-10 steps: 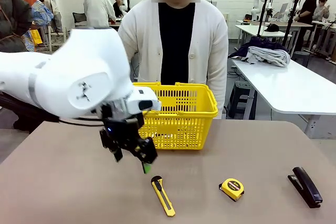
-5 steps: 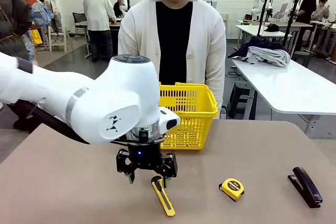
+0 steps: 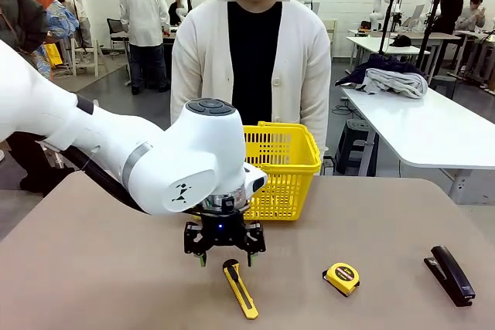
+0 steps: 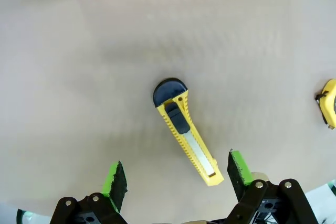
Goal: Place the items the person wants into the basket.
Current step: Pick up the item the person points to and place it in the Market Basket.
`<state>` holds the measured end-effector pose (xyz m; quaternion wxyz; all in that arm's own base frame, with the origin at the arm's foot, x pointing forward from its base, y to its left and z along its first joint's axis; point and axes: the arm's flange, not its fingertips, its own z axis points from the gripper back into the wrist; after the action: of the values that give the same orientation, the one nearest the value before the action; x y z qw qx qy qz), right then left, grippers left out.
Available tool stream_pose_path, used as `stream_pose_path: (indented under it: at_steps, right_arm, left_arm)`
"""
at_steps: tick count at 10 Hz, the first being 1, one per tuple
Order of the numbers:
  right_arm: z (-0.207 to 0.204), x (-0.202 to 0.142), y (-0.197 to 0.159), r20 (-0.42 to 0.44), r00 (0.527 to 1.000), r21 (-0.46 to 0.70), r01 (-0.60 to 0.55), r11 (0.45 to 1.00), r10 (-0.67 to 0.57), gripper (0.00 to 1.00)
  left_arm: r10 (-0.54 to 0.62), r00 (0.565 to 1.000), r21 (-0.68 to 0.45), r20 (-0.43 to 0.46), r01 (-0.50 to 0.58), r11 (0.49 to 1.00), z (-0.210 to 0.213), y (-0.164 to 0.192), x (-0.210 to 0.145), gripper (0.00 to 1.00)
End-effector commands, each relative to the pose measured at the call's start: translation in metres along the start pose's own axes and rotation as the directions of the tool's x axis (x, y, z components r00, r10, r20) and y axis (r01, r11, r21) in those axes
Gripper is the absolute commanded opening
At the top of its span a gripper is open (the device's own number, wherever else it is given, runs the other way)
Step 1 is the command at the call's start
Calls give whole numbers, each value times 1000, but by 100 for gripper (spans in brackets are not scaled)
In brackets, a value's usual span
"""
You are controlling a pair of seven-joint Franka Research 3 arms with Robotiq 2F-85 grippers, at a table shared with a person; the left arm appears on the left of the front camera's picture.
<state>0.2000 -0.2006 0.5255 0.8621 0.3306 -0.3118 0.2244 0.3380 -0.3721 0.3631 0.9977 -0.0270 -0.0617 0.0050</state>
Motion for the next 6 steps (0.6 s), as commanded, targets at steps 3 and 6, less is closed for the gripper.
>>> stream_pose_path:
  at_steps: [3,6]
  right_arm:
    - [-1,0,-1,23,1000,19,-10,1000,10,100]
    - [-1,0,-1,23,1000,19,-10,1000,10,100]
  left_arm:
    - [74,997,-15,33,-74,997,-22,-19,6,100]
    - [71,997,-8,-6,-71,997,-40,-25,11,100]
